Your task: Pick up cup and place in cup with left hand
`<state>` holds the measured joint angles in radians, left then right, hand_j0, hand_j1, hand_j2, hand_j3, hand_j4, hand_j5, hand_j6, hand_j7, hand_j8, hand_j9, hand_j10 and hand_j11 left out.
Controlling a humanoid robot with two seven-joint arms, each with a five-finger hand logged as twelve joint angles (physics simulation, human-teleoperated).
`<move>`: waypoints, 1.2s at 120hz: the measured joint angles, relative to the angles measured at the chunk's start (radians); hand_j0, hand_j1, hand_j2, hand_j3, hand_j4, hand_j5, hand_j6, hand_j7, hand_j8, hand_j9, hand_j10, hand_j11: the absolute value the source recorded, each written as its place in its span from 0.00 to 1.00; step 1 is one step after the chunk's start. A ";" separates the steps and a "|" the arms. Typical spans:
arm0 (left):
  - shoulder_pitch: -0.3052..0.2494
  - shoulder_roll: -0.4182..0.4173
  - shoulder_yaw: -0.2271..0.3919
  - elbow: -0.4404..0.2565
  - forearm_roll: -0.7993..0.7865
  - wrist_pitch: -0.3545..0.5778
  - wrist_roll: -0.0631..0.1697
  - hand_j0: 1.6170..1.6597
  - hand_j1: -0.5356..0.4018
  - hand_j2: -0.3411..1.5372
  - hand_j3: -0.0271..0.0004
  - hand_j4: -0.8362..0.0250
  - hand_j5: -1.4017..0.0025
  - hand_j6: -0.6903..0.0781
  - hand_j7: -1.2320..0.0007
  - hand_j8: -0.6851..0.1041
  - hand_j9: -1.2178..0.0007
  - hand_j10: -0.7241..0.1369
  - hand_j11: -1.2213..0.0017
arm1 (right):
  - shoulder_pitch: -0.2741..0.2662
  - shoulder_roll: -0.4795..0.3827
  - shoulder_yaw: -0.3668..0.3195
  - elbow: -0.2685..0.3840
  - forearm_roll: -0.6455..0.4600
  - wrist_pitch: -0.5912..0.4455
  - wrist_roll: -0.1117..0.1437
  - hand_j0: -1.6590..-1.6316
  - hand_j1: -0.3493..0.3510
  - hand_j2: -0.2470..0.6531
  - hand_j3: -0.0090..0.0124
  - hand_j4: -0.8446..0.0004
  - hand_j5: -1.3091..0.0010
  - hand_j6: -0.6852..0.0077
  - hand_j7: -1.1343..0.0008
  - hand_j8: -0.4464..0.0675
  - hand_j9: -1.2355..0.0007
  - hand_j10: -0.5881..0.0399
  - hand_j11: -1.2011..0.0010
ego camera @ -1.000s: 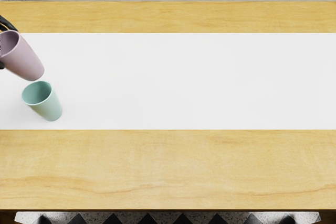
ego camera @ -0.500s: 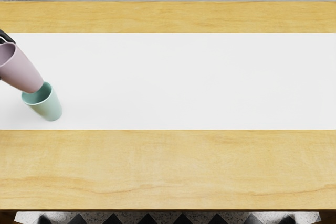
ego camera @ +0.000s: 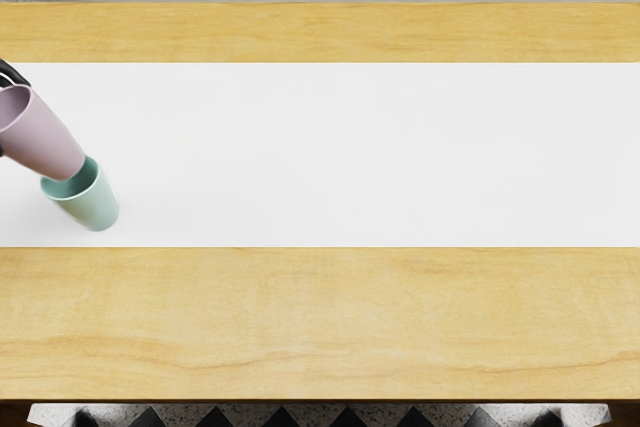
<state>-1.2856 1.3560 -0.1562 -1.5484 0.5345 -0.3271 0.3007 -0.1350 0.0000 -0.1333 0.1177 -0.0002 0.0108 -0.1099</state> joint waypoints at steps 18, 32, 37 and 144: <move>0.015 0.000 0.003 0.001 0.000 0.004 0.000 0.89 0.45 0.30 0.99 0.49 0.48 0.48 0.40 0.38 0.40 0.22 0.40 | 0.000 0.000 0.000 0.000 0.000 0.000 0.000 0.04 0.03 0.27 0.42 0.98 0.98 0.96 0.98 0.83 0.98 0.91 0.98; 0.018 0.005 0.004 0.001 0.001 0.005 0.000 0.89 0.46 0.29 0.99 0.49 0.48 0.47 0.40 0.38 0.40 0.22 0.40 | 0.000 0.000 0.000 0.000 0.000 0.000 0.000 0.04 0.03 0.27 0.42 0.98 0.98 0.96 0.98 0.83 0.98 0.91 0.98; 0.019 0.005 0.004 0.002 0.002 0.005 0.000 0.89 0.46 0.29 0.99 0.49 0.48 0.47 0.40 0.38 0.40 0.22 0.40 | 0.000 0.000 0.000 0.000 0.000 0.000 0.000 0.04 0.03 0.27 0.42 0.98 0.98 0.96 0.98 0.83 0.98 0.91 0.98; 0.068 -0.037 0.004 0.011 0.007 0.074 -0.001 0.93 0.49 0.27 0.99 0.52 0.59 0.46 0.53 0.40 0.53 0.34 0.53 | 0.000 0.000 0.000 0.000 0.000 0.000 0.000 0.04 0.03 0.27 0.42 0.98 0.98 0.96 0.98 0.83 0.98 0.91 0.98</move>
<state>-1.2179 1.3193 -0.1522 -1.5374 0.5416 -0.2532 0.3000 -0.1350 0.0000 -0.1334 0.1180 -0.0001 0.0107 -0.1097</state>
